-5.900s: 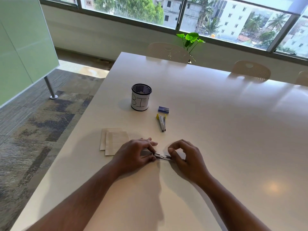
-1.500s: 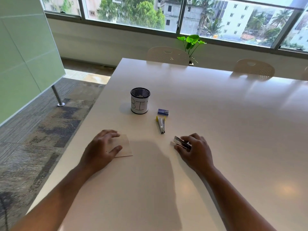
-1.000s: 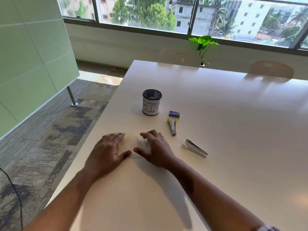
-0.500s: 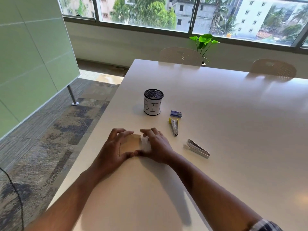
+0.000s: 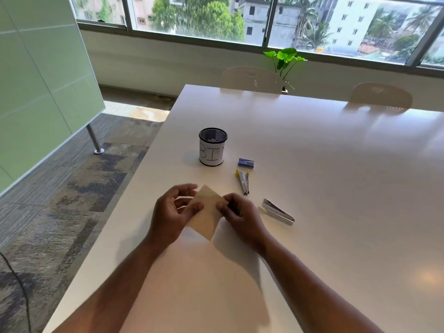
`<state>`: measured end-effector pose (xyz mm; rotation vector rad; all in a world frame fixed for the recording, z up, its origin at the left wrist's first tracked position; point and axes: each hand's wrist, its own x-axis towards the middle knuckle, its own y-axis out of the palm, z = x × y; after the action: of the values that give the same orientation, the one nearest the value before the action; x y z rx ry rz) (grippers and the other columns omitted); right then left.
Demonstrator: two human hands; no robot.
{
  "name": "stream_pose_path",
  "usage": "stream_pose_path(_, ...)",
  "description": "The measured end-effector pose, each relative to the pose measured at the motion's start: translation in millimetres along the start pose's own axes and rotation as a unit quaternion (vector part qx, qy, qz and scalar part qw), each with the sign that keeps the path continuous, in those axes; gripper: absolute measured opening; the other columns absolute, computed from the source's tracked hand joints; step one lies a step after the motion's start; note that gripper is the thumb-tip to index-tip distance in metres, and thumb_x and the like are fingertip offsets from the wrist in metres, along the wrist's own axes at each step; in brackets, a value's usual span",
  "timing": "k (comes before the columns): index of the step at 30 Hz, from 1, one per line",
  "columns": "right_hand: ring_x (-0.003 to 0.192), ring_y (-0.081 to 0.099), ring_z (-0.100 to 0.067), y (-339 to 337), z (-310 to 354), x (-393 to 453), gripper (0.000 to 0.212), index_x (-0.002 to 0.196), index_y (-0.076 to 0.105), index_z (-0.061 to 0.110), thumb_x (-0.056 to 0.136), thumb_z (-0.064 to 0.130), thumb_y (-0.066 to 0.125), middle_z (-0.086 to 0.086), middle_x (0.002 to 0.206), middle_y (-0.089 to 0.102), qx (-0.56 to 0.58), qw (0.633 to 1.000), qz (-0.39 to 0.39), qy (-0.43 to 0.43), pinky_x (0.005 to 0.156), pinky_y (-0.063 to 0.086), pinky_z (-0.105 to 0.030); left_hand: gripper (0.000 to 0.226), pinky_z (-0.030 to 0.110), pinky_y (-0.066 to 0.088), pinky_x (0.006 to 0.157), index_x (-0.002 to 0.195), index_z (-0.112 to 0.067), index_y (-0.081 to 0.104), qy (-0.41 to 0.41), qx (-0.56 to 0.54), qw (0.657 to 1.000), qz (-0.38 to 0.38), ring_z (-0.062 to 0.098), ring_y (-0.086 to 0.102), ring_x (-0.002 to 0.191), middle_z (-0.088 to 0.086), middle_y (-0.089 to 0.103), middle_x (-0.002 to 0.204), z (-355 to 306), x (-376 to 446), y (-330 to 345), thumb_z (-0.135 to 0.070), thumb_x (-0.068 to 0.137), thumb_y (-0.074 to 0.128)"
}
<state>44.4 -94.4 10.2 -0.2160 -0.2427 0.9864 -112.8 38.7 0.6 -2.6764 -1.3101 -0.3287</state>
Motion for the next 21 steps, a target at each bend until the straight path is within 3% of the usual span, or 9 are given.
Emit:
stream_pose_path(2, 0.069, 0.062, -0.015, -4, 1, -3, 0.01, 0.095, 0.062, 0.018, 0.104, 0.014, 0.061, 0.005, 0.075, 0.069, 0.066, 0.997, -0.025, 0.016, 0.063, 0.049, -0.029, 0.023, 0.026, 0.061, 0.07, 0.101, -0.021, 0.078, -0.021, 0.016, 1.0, 0.0, 0.017, 0.076, 0.083, 0.001, 0.08, 0.093, -2, 0, 4, -0.029, 0.081, 0.085)
stream_pose_path(4, 0.059, 0.058, -0.012, -7, 2, -7, 0.007, 0.1, 0.06, 0.016, 0.105, 0.012, 0.058, 0.006, 0.07, 0.069, 0.1, 0.994, -0.048, 0.015, 0.056, 0.048, -0.025, 0.025, 0.03, 0.061, 0.064, 0.093, -0.015, 0.079, -0.051, 0.021, 0.998, 0.017, 0.022, 0.076, 0.072, 0.007, 0.08, 0.081, -3, -3, 7, -0.035, 0.078, 0.082)
stream_pose_path(7, 0.057, 0.055, -0.01, -11, 3, -13, 0.003, 0.106, 0.059, 0.015, 0.104, 0.013, 0.059, 0.007, 0.069, 0.069, 0.127, 0.99, -0.056, 0.01, 0.053, 0.047, -0.023, 0.025, 0.03, 0.059, 0.055, 0.092, -0.011, 0.078, -0.061, 0.003, 0.997, 0.04, 0.026, 0.074, 0.059, 0.012, 0.077, 0.072, -7, -4, 10, -0.033, 0.081, 0.081)
stream_pose_path(9, 0.066, 0.063, -0.019, -13, 4, -18, 0.011, 0.111, 0.058, 0.01, 0.101, 0.012, 0.064, 0.0, 0.079, 0.073, 0.154, 0.987, -0.042, 0.015, 0.056, 0.052, -0.028, 0.026, 0.028, 0.058, 0.052, 0.094, -0.008, 0.076, -0.067, -0.017, 0.997, 0.035, 0.024, 0.072, 0.054, 0.013, 0.076, 0.067, -11, -1, 18, -0.031, 0.082, 0.08)
stream_pose_path(14, 0.071, 0.072, -0.029, -22, 1, -26, 0.017, 0.115, 0.058, 0.001, 0.1, 0.008, 0.064, -0.01, 0.081, 0.074, 0.207, 0.976, -0.055, 0.033, 0.055, 0.054, -0.031, 0.028, 0.024, 0.055, 0.049, 0.095, -0.008, 0.072, -0.066, -0.032, 0.996, 0.051, 0.023, 0.072, 0.055, 0.013, 0.077, 0.07, -12, -1, 36, -0.035, 0.091, 0.066)
stream_pose_path(17, 0.064, 0.068, -0.024, -29, -3, -30, 0.02, 0.119, 0.06, 0.007, 0.1, 0.013, 0.065, -0.007, 0.076, 0.072, 0.186, 0.98, -0.062, 0.028, 0.051, 0.049, -0.031, 0.027, 0.021, 0.054, 0.054, 0.102, -0.012, 0.073, -0.062, -0.019, 0.994, 0.084, 0.022, 0.074, 0.063, 0.012, 0.079, 0.077, -5, -6, 33, -0.036, 0.095, 0.063)
stream_pose_path(21, 0.062, 0.06, -0.012, -30, -9, -34, 0.018, 0.121, 0.063, 0.017, 0.104, 0.011, 0.06, 0.001, 0.073, 0.069, 0.162, 0.985, -0.051, 0.014, 0.051, 0.045, -0.022, 0.017, 0.021, 0.056, 0.059, 0.102, -0.022, 0.077, -0.052, -0.037, 0.994, 0.088, 0.015, 0.073, 0.067, 0.007, 0.078, 0.082, 1, -5, 32, -0.031, 0.09, 0.07)
